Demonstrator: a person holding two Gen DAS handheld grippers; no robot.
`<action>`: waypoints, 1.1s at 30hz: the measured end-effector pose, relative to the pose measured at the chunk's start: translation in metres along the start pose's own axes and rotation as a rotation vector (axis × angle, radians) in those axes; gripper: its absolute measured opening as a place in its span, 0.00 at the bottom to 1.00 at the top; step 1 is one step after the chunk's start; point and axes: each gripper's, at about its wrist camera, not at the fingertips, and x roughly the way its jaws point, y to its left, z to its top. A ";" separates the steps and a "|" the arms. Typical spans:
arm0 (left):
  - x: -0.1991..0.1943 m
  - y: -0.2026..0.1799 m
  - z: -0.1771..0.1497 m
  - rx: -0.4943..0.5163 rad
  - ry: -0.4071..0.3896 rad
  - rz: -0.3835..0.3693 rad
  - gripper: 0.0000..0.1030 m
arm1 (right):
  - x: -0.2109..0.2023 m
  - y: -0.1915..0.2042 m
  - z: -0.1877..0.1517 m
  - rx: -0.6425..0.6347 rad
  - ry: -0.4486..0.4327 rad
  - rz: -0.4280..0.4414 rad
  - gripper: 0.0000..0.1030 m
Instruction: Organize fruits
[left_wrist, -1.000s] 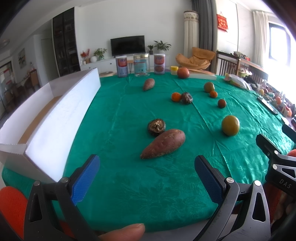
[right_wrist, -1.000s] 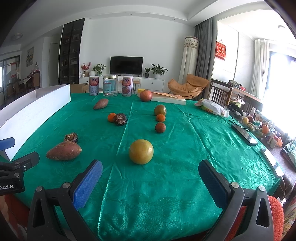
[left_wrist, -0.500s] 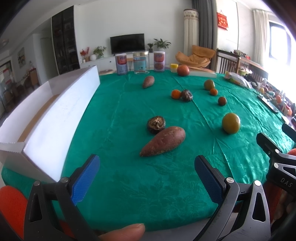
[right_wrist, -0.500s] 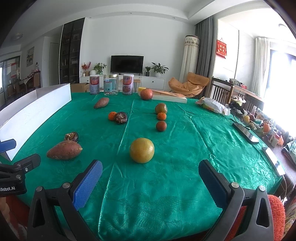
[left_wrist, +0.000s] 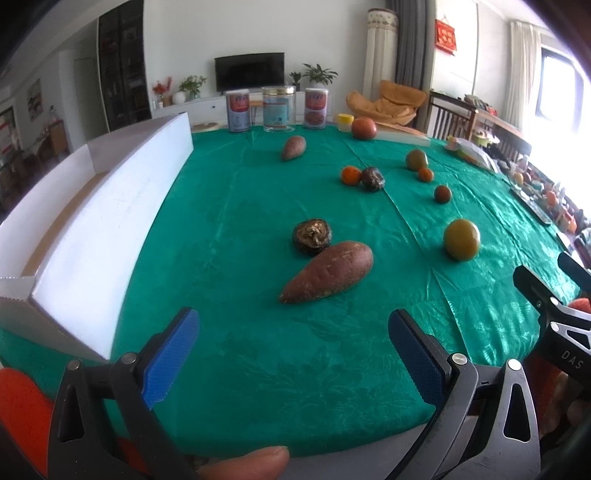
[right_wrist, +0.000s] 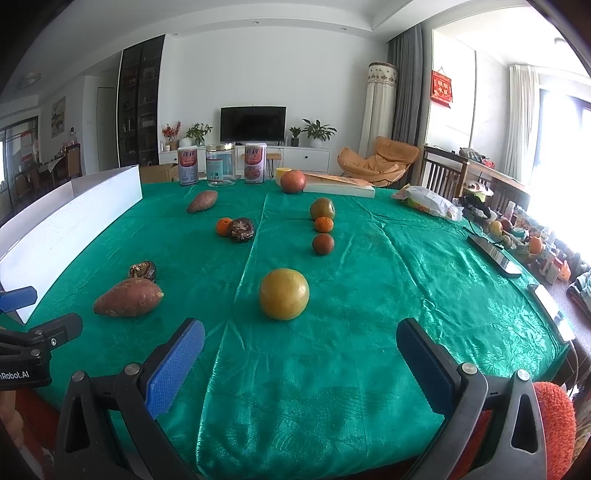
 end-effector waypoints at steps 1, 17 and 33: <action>0.002 0.007 0.002 -0.018 0.013 -0.011 0.99 | 0.001 -0.001 0.000 0.006 0.005 0.006 1.00; 0.064 0.003 0.034 0.092 0.207 -0.178 0.99 | 0.013 -0.012 -0.005 0.082 0.076 0.148 1.00; 0.121 -0.027 0.046 0.181 0.364 -0.076 1.00 | 0.025 -0.035 -0.008 0.190 0.143 0.169 1.00</action>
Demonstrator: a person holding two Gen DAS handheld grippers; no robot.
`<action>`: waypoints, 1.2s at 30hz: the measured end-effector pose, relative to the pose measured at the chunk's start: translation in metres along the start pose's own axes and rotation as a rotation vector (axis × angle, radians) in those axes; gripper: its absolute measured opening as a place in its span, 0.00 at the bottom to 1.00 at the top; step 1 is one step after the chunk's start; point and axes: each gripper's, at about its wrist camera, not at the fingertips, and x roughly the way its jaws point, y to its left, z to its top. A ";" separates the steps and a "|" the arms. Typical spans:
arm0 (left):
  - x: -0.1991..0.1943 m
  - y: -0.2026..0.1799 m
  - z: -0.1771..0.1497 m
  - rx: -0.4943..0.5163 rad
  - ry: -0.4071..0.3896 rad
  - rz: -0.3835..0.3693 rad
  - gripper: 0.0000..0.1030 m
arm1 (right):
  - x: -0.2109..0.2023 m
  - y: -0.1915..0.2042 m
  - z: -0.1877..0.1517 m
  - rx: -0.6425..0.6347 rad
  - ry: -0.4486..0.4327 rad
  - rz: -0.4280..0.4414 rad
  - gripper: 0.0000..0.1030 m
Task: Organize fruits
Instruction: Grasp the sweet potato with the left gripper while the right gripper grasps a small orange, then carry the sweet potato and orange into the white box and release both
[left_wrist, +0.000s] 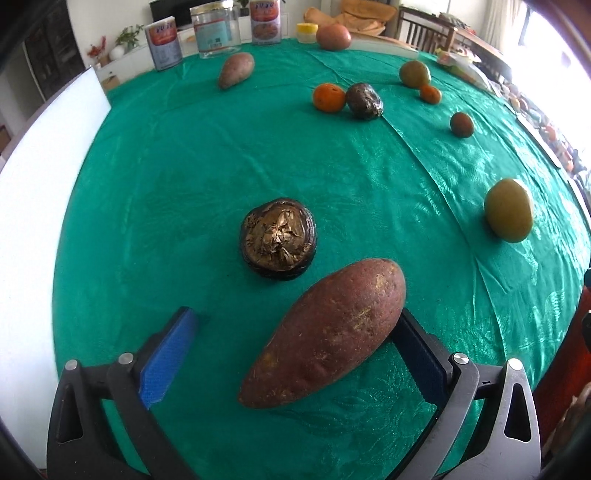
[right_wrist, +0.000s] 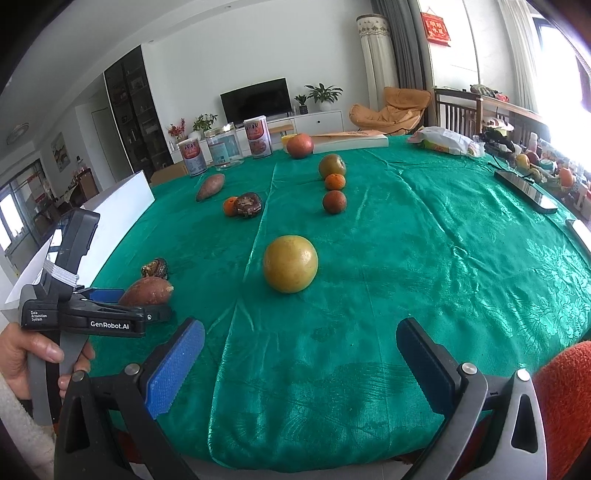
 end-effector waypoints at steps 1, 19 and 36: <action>0.000 0.000 0.001 -0.002 0.026 0.003 1.00 | 0.000 -0.002 0.000 0.007 0.004 0.001 1.00; -0.033 0.002 -0.028 -0.083 -0.014 -0.118 0.40 | 0.157 -0.055 0.160 -0.049 0.450 0.120 0.61; -0.131 0.076 -0.031 -0.293 -0.214 -0.278 0.40 | 0.136 0.039 0.183 -0.179 0.438 0.195 0.29</action>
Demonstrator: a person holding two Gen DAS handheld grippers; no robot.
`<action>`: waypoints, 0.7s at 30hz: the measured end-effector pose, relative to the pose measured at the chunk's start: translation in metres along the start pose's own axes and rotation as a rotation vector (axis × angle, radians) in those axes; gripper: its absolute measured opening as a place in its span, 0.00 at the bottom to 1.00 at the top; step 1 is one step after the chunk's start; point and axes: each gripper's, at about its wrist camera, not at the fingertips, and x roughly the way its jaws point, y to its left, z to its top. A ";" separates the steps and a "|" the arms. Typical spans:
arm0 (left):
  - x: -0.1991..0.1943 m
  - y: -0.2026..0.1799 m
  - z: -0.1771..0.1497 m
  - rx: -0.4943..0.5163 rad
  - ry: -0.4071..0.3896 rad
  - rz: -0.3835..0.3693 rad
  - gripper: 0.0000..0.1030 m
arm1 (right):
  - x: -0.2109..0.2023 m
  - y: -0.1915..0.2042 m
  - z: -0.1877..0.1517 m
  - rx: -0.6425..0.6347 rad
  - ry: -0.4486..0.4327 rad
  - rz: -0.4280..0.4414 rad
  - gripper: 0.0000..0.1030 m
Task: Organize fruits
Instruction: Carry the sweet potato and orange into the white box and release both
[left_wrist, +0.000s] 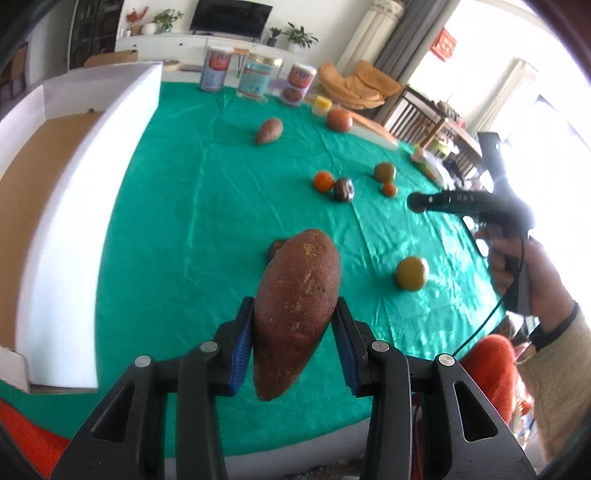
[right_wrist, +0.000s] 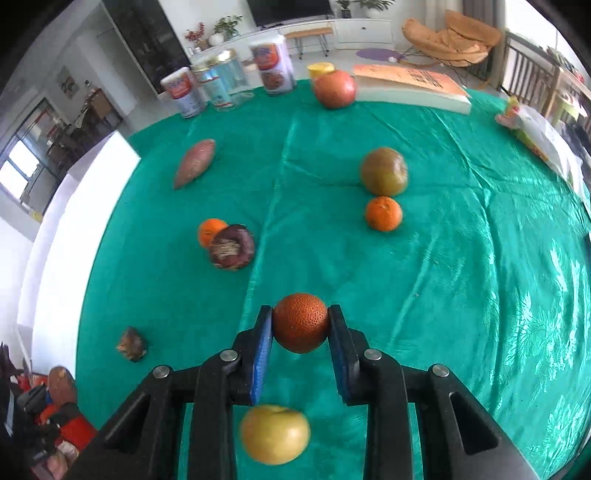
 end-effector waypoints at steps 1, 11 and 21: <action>-0.017 0.009 0.009 -0.018 -0.033 0.001 0.40 | -0.008 0.024 0.005 -0.035 -0.011 0.046 0.29; -0.080 0.169 0.043 -0.237 -0.074 0.395 0.40 | 0.026 0.321 0.012 -0.358 0.068 0.500 0.29; -0.072 0.217 0.016 -0.333 -0.058 0.470 0.65 | 0.100 0.394 0.009 -0.358 0.140 0.437 0.49</action>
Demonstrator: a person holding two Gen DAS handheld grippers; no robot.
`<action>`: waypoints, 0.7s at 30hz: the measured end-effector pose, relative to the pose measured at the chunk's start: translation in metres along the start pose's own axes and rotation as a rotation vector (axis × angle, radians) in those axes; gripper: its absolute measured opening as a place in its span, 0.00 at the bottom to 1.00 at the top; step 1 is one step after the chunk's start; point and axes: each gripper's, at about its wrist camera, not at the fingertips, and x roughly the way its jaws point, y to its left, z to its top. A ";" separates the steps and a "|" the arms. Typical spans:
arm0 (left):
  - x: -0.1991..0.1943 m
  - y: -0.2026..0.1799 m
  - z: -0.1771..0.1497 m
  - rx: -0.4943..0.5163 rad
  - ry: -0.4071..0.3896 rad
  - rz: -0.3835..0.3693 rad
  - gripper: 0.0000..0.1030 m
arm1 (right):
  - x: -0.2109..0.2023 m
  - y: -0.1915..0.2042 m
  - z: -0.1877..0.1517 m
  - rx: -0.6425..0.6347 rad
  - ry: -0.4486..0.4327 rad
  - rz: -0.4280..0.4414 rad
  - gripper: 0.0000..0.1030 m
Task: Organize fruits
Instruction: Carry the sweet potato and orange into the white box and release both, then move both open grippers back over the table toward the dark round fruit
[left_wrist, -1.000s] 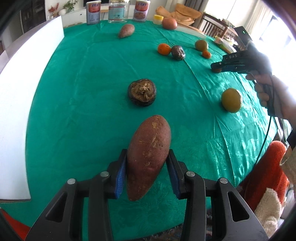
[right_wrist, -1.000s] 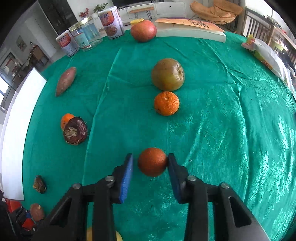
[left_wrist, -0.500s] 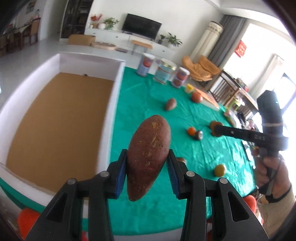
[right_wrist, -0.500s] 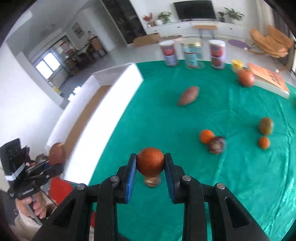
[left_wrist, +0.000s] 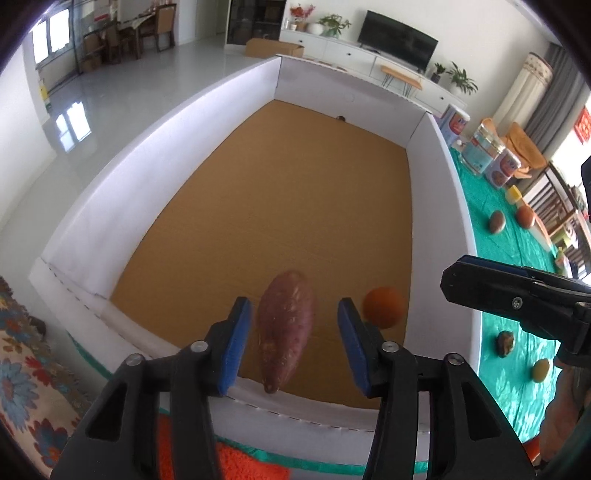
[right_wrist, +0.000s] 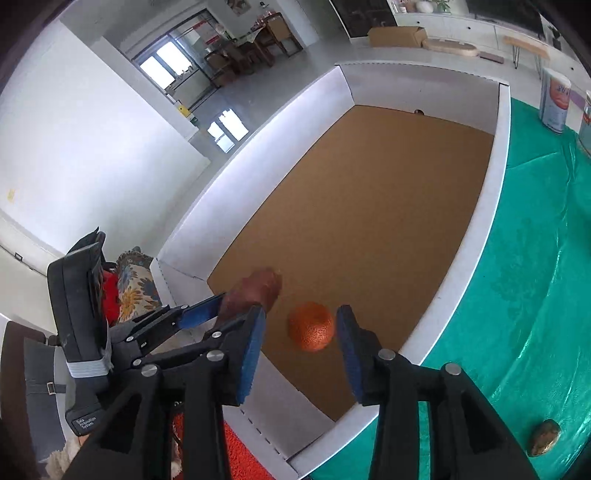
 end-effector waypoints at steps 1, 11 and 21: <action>-0.004 -0.003 0.000 0.001 -0.022 -0.003 0.71 | -0.007 -0.003 -0.002 -0.006 -0.020 -0.013 0.52; -0.057 -0.116 -0.043 0.232 -0.197 -0.189 0.93 | -0.151 -0.104 -0.124 0.057 -0.307 -0.365 0.85; 0.034 -0.242 -0.149 0.464 -0.023 -0.218 0.93 | -0.242 -0.224 -0.305 0.383 -0.489 -0.783 0.86</action>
